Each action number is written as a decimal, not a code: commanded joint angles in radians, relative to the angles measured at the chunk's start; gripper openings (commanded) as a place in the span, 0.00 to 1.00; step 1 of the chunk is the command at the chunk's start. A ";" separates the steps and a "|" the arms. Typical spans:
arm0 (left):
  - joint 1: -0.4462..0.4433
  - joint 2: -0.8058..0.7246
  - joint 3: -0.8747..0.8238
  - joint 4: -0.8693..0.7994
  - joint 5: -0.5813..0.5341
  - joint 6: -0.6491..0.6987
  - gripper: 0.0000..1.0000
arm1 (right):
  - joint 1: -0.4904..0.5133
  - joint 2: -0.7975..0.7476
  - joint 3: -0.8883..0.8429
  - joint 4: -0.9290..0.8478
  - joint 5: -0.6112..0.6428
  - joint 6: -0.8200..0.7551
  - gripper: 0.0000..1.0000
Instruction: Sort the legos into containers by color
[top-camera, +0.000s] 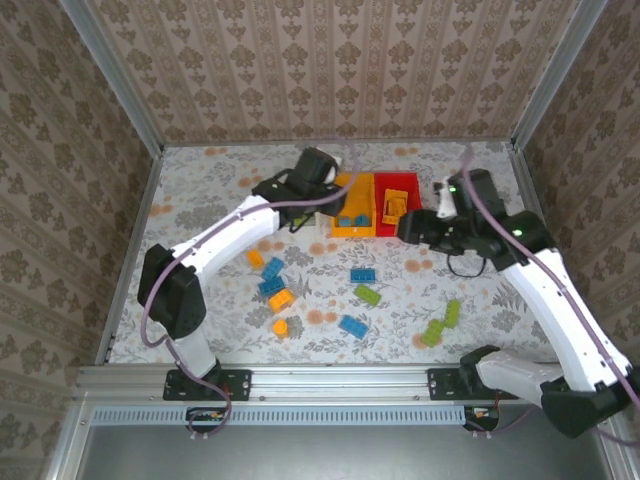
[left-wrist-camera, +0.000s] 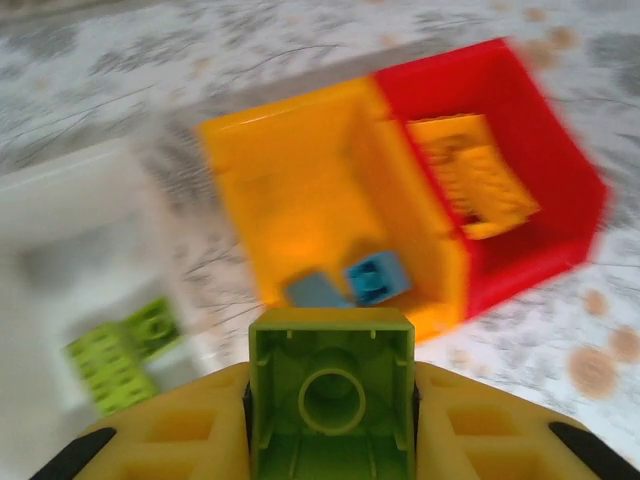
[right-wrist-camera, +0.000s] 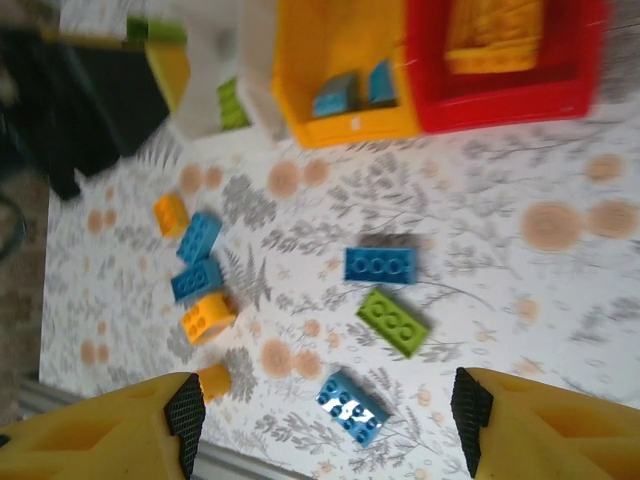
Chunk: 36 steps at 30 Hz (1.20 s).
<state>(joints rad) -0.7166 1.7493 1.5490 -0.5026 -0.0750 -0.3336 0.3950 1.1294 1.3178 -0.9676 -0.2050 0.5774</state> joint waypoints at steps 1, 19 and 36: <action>0.079 0.091 0.063 -0.166 0.008 -0.078 0.34 | 0.062 0.049 -0.049 0.161 -0.063 -0.013 0.70; 0.207 0.449 0.369 -0.302 -0.057 -0.168 0.39 | 0.084 0.206 -0.047 0.190 -0.105 -0.031 0.70; 0.200 0.375 0.332 -0.297 -0.056 -0.192 0.64 | 0.117 0.312 -0.073 0.058 0.055 -0.214 0.75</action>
<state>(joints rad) -0.5098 2.1994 1.9011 -0.7734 -0.1097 -0.5053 0.4858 1.4120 1.2663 -0.8249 -0.2413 0.4576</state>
